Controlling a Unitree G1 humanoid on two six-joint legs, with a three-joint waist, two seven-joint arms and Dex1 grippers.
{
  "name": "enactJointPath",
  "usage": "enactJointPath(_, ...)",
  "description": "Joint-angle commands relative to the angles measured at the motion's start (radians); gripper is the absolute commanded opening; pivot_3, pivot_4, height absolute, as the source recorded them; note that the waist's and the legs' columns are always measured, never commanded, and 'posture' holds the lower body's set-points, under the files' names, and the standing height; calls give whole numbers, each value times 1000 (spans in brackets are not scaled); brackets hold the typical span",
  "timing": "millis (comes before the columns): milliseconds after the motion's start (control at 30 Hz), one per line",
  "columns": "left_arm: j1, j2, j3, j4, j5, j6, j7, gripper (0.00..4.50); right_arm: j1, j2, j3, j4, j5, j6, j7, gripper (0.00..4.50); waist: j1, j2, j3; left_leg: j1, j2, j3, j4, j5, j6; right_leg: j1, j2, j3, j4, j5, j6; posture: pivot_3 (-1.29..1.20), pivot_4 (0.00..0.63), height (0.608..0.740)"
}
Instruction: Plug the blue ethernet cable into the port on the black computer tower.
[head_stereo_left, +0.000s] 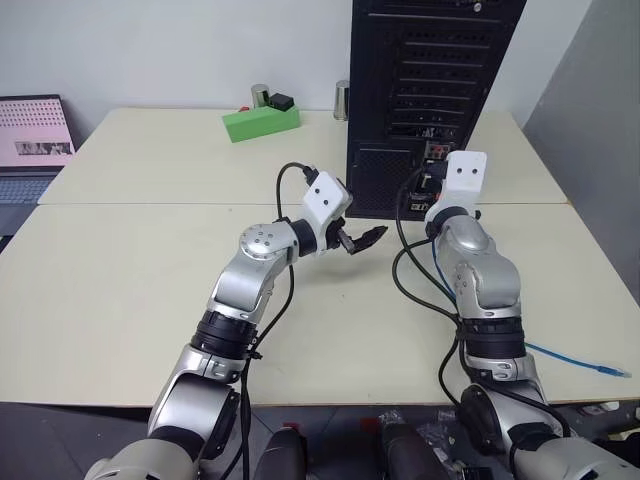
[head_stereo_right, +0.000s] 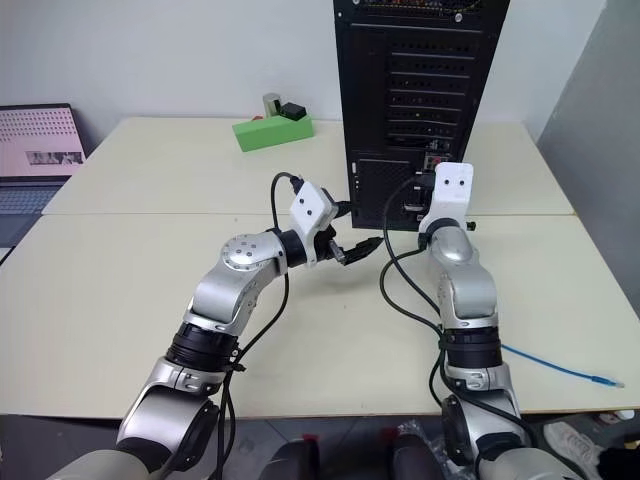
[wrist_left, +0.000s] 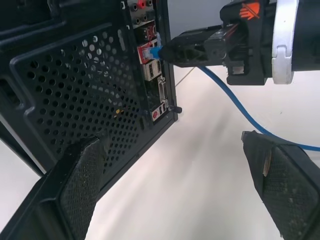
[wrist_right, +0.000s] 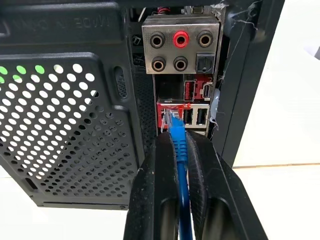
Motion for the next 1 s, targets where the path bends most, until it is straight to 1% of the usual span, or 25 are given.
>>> enactJointPath(33, -12, -5, -3, -18, 2, -20, -3, 4478, -65, 34, -18, -18, 2, -19, -35, 0, -3, 0, 0, 0, 0, 0, 0, 0, 0, 0, 0, 0, 0, 0, 0, 0, 150, 740)
enactJointPath(300, -10, -8, -4, -30, 2, -12, -1, 4478, -104, 68, -29, 21, 2, -33, -64, 0, -8, 0, 0, 0, 0, 0, 0, 0, 0, 0, 0, 0, 1, 0, 0, 0, 150, 740)
enactJointPath(567, -6, -9, -1, -41, 2, -5, 3, 4478, -128, 69, -32, 67, -4, -61, -71, 0, -11, 0, 0, 0, 0, 0, 0, 0, 0, 0, 0, 0, 2, 0, 0, 0, 150, 740)
enactJointPath(833, -8, -6, 2, -33, 4, -10, 4, 4478, -104, 65, -28, 55, 16, -61, -37, 0, -13, 0, 0, 1, 0, 0, 1, 0, 0, 0, 0, 1, 4, 0, 0, 0, 150, 740)
enactJointPath(900, -7, -5, 2, -32, 4, -10, 4, 4500, -86, 61, -26, 36, 22, -50, -21, 688, -14, 0, 0, 2, 0, 0, 1, 0, 0, 0, 0, 1, 4, 0, 0, 0, 150, 740)
enactJointPath(933, -7, -5, 3, -32, 5, -10, 5, 4500, -75, 57, -23, 23, 25, -42, -11, 810, -13, 0, 0, 2, 0, 1, 1, 0, 0, 0, 0, 1, 4, 0, 0, 0, 150, 740)
enactJointPath(1000, -5, -5, 3, -33, 8, -11, 9, 4500, -50, 48, -16, -13, 28, -20, 10, 1342, -12, 0, 0, 2, 0, 0, 1, 0, 0, 0, 0, 1, 4, 0, 0, 0, 150, 740)
